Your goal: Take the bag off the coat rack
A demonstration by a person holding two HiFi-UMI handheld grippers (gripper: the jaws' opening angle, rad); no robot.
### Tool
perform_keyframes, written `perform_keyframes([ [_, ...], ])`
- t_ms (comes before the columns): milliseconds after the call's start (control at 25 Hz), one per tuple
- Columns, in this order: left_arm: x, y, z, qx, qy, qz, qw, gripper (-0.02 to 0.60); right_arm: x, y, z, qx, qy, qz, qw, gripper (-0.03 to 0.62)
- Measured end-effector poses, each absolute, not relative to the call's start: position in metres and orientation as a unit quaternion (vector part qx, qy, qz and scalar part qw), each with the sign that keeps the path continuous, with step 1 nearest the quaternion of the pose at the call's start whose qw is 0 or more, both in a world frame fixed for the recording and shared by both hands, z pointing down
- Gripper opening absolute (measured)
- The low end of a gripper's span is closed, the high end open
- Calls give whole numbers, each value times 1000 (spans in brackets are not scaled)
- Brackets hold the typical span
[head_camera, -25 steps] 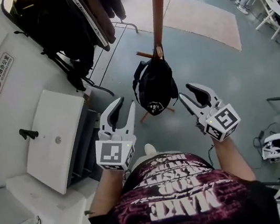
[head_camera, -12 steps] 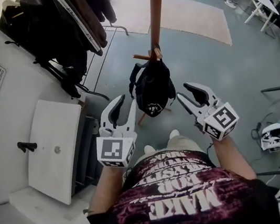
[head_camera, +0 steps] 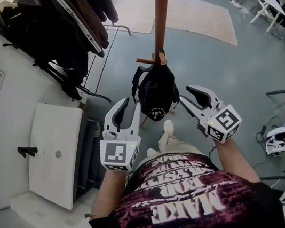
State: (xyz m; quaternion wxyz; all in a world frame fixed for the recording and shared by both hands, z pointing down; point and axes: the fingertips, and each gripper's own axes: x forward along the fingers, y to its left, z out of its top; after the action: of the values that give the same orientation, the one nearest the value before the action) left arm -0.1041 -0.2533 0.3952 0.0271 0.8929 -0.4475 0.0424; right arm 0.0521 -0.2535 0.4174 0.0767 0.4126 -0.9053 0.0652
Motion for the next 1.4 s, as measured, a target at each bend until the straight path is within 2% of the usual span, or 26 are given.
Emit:
perform_keyframes([
  [1400,-45,-355,451,888,-446,85,71,101,62,-362,486,347,-922,116,129,161],
])
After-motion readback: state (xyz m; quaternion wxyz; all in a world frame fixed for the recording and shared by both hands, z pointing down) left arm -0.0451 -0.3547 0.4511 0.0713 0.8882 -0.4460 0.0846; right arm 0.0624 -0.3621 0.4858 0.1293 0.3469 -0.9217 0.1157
